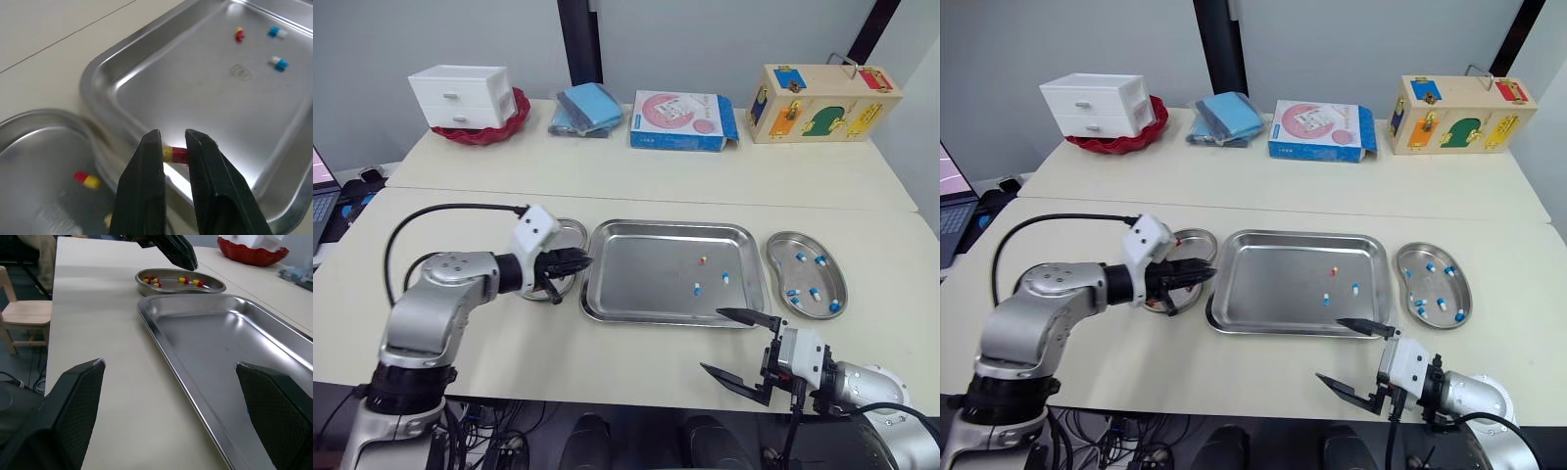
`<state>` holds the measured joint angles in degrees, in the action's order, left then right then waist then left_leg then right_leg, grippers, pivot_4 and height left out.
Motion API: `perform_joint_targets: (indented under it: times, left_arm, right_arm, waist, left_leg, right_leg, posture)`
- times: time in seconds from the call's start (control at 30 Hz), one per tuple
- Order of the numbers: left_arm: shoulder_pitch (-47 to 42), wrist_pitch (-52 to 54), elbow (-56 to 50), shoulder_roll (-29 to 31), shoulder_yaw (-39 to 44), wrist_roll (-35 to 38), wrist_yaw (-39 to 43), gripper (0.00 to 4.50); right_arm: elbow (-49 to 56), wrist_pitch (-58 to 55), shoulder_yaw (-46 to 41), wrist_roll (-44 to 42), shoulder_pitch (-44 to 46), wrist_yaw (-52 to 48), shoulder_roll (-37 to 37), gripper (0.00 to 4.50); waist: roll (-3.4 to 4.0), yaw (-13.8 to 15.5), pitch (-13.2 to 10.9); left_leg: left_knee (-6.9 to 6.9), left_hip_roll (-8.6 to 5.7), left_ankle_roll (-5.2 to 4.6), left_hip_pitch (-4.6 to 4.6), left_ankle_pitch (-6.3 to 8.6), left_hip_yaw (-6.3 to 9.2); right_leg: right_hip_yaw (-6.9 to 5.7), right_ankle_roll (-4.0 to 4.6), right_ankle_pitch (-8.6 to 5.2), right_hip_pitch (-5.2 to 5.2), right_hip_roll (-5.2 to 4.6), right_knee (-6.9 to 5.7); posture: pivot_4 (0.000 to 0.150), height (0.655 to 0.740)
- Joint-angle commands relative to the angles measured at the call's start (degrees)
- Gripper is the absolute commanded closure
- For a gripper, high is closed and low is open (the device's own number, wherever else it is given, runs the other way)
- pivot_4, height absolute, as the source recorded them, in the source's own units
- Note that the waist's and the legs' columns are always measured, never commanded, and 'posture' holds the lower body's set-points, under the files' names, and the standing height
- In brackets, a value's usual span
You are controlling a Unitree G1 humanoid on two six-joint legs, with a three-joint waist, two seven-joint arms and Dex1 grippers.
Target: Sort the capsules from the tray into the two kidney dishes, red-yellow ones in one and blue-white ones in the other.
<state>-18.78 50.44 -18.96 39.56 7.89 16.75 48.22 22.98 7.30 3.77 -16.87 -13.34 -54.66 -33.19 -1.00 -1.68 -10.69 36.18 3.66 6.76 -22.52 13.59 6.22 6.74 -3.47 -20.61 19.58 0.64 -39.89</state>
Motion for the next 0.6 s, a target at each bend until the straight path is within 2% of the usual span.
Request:
perform_joint_targets:
  times: [0.03,0.27,0.6]
  left_arm:
    - [2.8,0.3,-2.3,1.6,5.8,-1.5,-5.8,4.16]
    - [5.6,-1.6,-1.8,0.9,9.2,-3.7,-14.2,4.16]
    - [6.4,-2.1,0.2,0.9,10.2,-1.5,-15.9,4.16]
  right_arm:
    - [-1.1,2.3,1.4,0.3,1.8,-0.4,0.8,0.00]
    - [-2.4,3.1,3.3,0.4,3.9,0.2,2.0,0.00]
    - [-2.5,3.1,3.7,0.4,5.4,1.3,3.0,0.00]
  waist:
    - [0.00,-0.1,0.0]
    - [-0.01,0.1,0.0]
    - [-0.01,-0.1,0.0]
  left_leg:
    - [0.00,0.00,0.00,0.00,0.00,0.00]
    - [0.00,0.00,0.00,-0.02,0.00,0.00]
    - [-0.02,0.00,0.00,-0.01,0.00,0.00]
  right_leg:
    - [0.00,0.00,0.00,0.00,0.00,0.00]
    - [-0.01,0.00,0.00,0.02,-0.01,0.00]
    - [-0.01,0.00,0.00,0.04,-0.01,-0.01]
  posture:
    - [0.150,0.7400]
    - [0.150,0.7400]
    - [0.150,0.7400]
